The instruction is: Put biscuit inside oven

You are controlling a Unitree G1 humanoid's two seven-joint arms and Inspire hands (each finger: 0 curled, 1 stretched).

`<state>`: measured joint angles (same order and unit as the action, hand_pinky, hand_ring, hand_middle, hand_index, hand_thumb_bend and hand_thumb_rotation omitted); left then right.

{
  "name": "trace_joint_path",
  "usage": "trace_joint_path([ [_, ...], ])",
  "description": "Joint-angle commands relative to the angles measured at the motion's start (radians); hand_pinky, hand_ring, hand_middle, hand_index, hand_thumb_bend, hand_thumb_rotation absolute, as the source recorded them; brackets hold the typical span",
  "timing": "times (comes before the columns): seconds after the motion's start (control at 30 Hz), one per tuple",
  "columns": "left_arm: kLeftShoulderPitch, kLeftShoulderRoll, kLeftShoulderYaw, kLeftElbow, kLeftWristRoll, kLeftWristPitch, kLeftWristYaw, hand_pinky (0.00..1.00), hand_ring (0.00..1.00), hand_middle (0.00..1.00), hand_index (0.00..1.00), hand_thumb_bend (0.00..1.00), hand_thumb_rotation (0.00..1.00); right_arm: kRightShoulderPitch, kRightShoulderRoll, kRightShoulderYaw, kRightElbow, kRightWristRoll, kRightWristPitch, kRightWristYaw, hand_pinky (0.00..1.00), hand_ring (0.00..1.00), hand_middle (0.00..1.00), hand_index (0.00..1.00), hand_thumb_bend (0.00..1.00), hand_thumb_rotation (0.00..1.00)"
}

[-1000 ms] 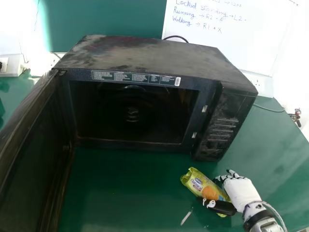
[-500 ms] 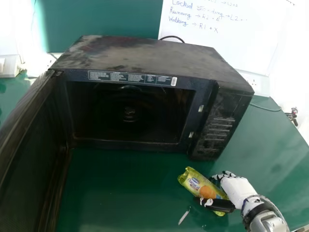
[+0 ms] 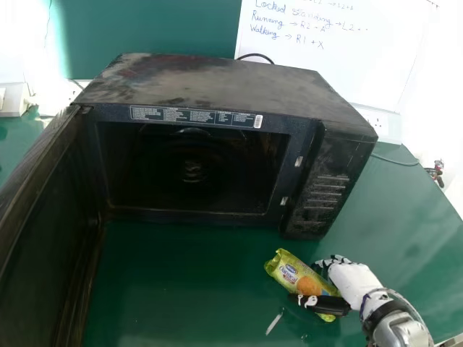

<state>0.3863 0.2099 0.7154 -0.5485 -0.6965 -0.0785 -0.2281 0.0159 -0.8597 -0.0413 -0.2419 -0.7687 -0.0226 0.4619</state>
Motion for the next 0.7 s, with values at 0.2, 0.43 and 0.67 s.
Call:
trace_joint_path([
  [0.2,0.017,0.002,0.005,-0.031,-0.002,-0.005,0.011,0.97,0.93,0.91,0.88,0.98,0.96,0.018,-0.024,0.033,-0.003,0.009,0.003,0.049,0.80,0.90,0.93,0.91,1.00,0.58],
  [0.43,0.022,0.001,0.002,-0.036,0.016,-0.015,0.007,0.96,0.93,0.91,0.88,0.98,0.97,0.021,-0.026,0.046,-0.041,-0.028,0.025,0.064,0.81,0.91,0.93,0.91,1.00,0.52],
  [0.67,0.022,-0.004,0.000,-0.043,0.019,-0.012,0.015,0.96,0.92,0.91,0.87,0.98,0.96,0.022,-0.002,0.032,-0.017,0.022,0.000,0.006,0.51,0.68,0.82,0.83,1.00,0.46],
])
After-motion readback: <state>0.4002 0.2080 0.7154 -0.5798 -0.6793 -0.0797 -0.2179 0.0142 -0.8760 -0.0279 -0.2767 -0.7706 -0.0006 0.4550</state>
